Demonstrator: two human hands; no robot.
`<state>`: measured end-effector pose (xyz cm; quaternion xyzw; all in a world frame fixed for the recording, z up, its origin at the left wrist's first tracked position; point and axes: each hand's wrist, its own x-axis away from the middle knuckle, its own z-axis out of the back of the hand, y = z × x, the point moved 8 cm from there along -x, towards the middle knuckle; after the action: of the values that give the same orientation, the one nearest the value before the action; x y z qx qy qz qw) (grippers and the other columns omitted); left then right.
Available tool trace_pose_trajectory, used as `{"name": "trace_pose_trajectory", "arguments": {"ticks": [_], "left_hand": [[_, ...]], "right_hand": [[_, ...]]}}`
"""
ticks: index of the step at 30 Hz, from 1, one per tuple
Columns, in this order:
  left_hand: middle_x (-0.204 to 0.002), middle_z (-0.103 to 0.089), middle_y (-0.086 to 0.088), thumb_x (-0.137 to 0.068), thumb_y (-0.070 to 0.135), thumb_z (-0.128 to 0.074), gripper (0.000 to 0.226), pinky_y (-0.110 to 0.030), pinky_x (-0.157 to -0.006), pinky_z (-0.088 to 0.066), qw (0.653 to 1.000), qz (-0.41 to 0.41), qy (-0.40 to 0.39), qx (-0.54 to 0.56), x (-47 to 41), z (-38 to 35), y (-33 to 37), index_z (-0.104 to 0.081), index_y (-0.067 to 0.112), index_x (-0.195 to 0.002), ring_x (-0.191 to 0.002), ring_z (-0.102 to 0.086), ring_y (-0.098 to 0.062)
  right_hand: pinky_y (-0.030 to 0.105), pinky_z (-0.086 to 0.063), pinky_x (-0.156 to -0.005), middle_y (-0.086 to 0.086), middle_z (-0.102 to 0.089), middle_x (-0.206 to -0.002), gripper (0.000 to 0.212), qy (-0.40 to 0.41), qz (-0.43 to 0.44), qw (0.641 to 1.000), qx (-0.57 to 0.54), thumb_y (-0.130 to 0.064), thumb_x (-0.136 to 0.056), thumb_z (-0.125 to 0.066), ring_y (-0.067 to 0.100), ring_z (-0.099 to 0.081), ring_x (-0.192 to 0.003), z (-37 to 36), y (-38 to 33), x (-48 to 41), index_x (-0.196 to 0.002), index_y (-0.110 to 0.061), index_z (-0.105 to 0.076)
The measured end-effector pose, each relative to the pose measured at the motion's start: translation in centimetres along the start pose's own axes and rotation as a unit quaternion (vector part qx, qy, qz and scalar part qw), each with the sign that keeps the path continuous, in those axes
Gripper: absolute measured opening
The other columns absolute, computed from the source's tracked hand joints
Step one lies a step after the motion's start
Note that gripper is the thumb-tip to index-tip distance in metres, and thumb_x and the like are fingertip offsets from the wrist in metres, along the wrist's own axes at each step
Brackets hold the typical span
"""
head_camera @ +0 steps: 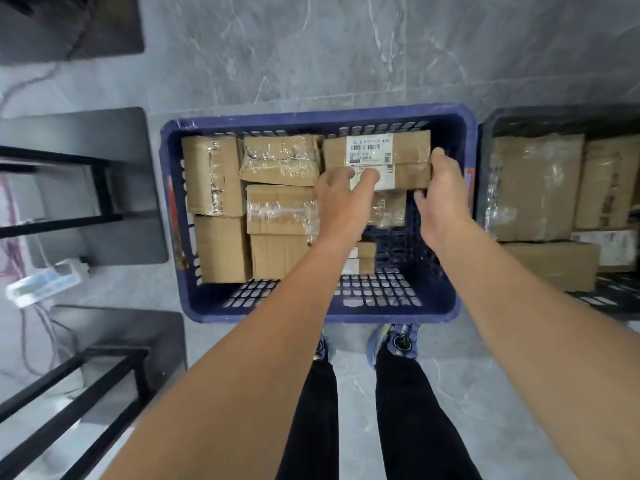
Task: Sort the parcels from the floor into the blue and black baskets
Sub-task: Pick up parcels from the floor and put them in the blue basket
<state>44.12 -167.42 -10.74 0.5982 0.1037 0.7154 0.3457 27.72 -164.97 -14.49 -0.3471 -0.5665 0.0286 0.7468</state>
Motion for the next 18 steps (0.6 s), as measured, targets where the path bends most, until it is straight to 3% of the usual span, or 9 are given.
{"name": "trace_pose_trajectory", "arguments": {"ticks": [4,8,12,16,18], "left_hand": [[-0.163,-0.033,0.002,-0.092,0.050,-0.054,0.065,-0.050,-0.121,-0.029,1.000,0.001,0.015,-0.008,-1.3,-1.0,-1.3,-0.051,0.021,-0.150,-0.149,-0.031,-0.020],[-0.170,-0.028,0.002,-0.087,0.055,-0.051,0.074,-0.057,-0.123,-0.025,1.000,0.027,0.010,0.011,-0.9,-2.7,-2.4,-0.047,0.025,-0.155,-0.155,-0.024,-0.025],[-0.175,-0.011,0.004,-0.099,0.043,-0.053,0.066,-0.049,-0.127,-0.020,0.999,0.018,-0.001,0.028,-1.4,-3.6,-2.7,-0.040,0.022,-0.160,-0.158,-0.017,-0.019],[-0.174,-0.011,0.004,-0.101,0.038,-0.054,0.062,-0.038,-0.120,-0.020,0.999,0.007,0.004,0.040,-2.1,-3.6,-2.1,-0.040,0.021,-0.159,-0.157,-0.017,-0.015],[-0.174,-0.011,0.005,-0.101,0.037,-0.054,0.062,-0.036,-0.116,-0.021,0.999,0.006,-0.004,0.035,-2.0,-3.7,-2.1,-0.040,0.021,-0.159,-0.157,-0.017,-0.014]], "right_hand": [[0.027,-0.043,-0.089,-0.006,-0.069,-0.124,0.030,-0.012,0.001,1.000,-0.010,-0.040,-0.109,-0.045,0.008,-0.063,-0.116,-1.1,0.9,-1.7,-0.132,-0.025,-0.055],[0.032,-0.050,-0.086,-0.001,-0.072,-0.122,0.030,-0.001,0.002,1.000,-0.014,-0.041,-0.108,-0.048,0.015,-0.068,-0.113,-1.2,2.0,-2.6,-0.129,-0.024,-0.059],[0.033,-0.053,-0.088,0.000,-0.075,-0.121,0.036,-0.021,0.004,0.999,-0.027,-0.043,-0.106,-0.051,0.017,-0.071,-0.112,-1.4,2.3,-3.2,-0.133,-0.022,-0.061],[0.028,-0.053,-0.081,-0.002,-0.076,-0.122,0.045,-0.056,0.006,0.998,0.001,-0.049,-0.104,-0.051,0.014,-0.073,-0.110,-1.6,2.1,-3.8,-0.137,-0.022,-0.063],[0.030,-0.052,-0.088,-0.004,-0.076,-0.123,0.043,-0.067,0.007,0.998,0.013,-0.051,-0.104,-0.051,0.012,-0.071,-0.113,-1.5,2.0,-3.7,-0.136,-0.025,-0.065]]}}
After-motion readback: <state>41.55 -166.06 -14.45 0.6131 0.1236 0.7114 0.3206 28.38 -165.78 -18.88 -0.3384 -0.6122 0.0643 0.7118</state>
